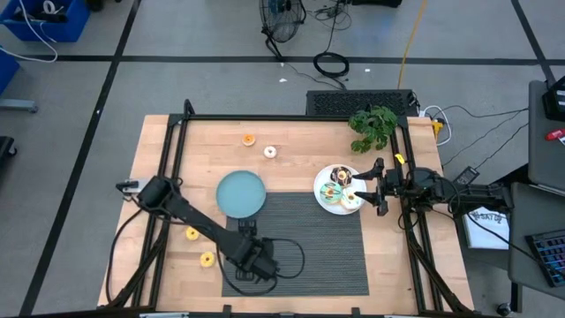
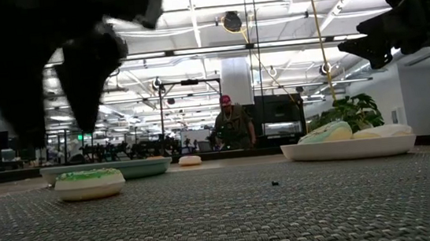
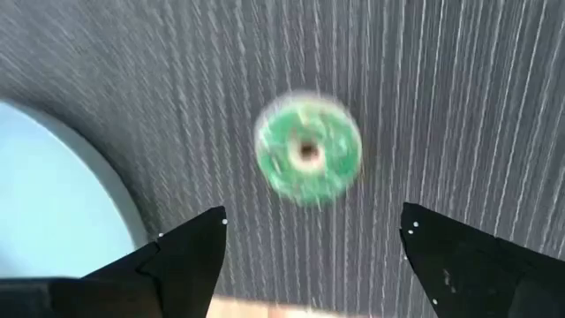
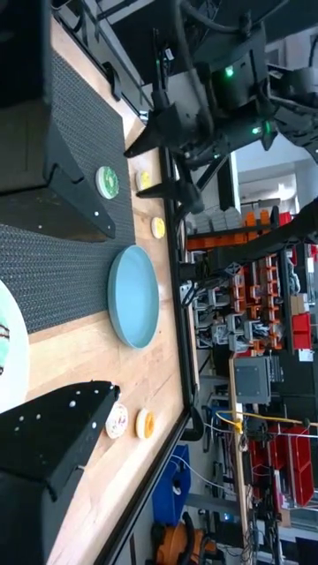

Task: Pick & Place donuts
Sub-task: Put the small green donut on the blue plate

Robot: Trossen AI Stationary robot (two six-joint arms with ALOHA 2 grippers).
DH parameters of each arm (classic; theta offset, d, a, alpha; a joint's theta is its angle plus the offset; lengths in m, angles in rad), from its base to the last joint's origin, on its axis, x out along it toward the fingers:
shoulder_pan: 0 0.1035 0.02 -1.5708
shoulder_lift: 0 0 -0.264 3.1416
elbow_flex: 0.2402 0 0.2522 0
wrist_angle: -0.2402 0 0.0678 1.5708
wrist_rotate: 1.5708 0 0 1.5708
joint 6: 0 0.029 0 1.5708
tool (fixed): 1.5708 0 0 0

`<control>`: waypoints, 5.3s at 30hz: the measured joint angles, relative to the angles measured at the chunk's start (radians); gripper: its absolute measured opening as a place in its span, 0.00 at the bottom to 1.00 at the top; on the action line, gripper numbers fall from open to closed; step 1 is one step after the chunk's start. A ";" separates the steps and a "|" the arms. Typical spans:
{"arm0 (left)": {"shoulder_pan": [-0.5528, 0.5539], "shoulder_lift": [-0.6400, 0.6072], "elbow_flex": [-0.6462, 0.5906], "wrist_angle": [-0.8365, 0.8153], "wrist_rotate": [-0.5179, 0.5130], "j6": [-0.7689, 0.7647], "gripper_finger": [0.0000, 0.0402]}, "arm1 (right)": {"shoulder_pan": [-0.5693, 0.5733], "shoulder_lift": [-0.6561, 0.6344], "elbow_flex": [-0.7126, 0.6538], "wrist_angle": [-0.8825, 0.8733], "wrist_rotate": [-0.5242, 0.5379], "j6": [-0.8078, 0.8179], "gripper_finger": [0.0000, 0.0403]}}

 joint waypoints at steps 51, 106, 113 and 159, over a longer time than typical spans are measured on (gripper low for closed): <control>0.024 -0.295 -0.635 0.837 -0.076 -0.053 0.83 | 0.000 0.000 0.000 -0.001 0.000 0.000 0.62; 0.024 -0.297 -0.682 0.887 -0.128 -0.056 0.64 | 0.000 0.000 0.000 -0.001 0.000 0.000 0.62; 0.025 -0.297 -0.676 0.959 -0.110 -0.051 0.43 | 0.000 0.000 0.000 -0.001 0.000 0.000 0.62; 0.586 -0.310 -0.533 0.519 -0.056 0.230 0.48 | 0.000 0.000 0.000 -0.001 0.000 0.000 0.62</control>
